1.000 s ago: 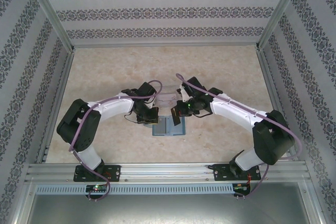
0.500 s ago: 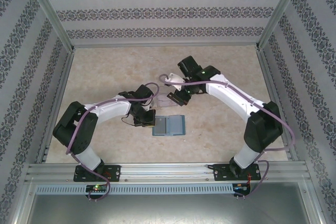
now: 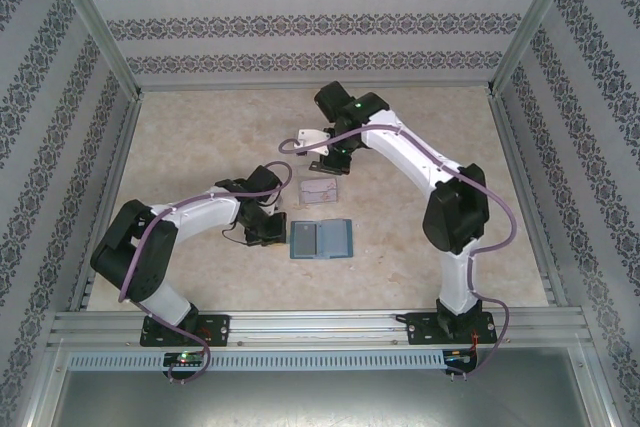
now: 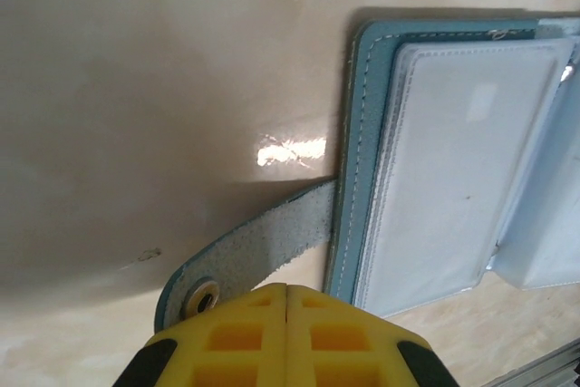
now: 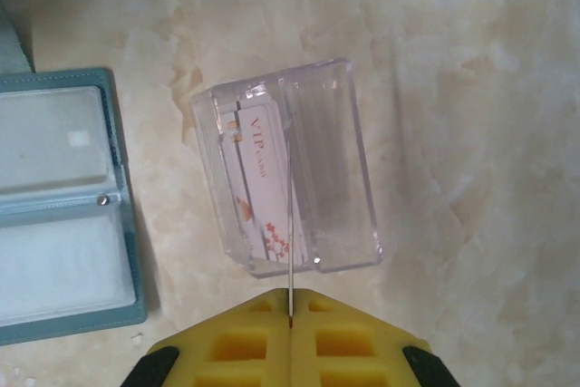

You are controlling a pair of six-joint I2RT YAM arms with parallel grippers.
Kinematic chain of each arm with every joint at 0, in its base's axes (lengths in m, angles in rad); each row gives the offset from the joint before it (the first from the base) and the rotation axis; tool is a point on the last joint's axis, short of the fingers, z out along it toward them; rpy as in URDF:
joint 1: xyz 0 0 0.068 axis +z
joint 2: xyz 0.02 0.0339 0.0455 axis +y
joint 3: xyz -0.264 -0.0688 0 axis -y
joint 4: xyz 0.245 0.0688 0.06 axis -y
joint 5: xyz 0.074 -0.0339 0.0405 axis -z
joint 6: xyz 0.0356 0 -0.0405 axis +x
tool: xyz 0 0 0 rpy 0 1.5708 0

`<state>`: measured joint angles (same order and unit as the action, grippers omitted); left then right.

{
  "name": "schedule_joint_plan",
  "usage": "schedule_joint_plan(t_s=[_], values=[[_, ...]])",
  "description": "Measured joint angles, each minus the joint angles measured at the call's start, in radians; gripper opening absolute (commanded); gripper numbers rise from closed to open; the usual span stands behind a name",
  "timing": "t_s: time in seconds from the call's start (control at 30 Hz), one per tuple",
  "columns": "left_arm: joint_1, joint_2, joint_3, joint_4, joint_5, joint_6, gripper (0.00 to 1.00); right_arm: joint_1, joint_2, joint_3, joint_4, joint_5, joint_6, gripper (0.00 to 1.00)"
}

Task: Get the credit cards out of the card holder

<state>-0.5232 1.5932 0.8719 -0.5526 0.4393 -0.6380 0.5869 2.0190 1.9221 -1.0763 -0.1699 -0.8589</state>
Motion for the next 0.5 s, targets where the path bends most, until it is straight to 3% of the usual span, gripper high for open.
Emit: schedule_joint_plan(t_s=[0.5], values=[[0.016,-0.012,-0.002,0.000,-0.004,-0.011,0.00,0.000,0.271,0.316,-0.114,0.006,-0.117,0.00]])
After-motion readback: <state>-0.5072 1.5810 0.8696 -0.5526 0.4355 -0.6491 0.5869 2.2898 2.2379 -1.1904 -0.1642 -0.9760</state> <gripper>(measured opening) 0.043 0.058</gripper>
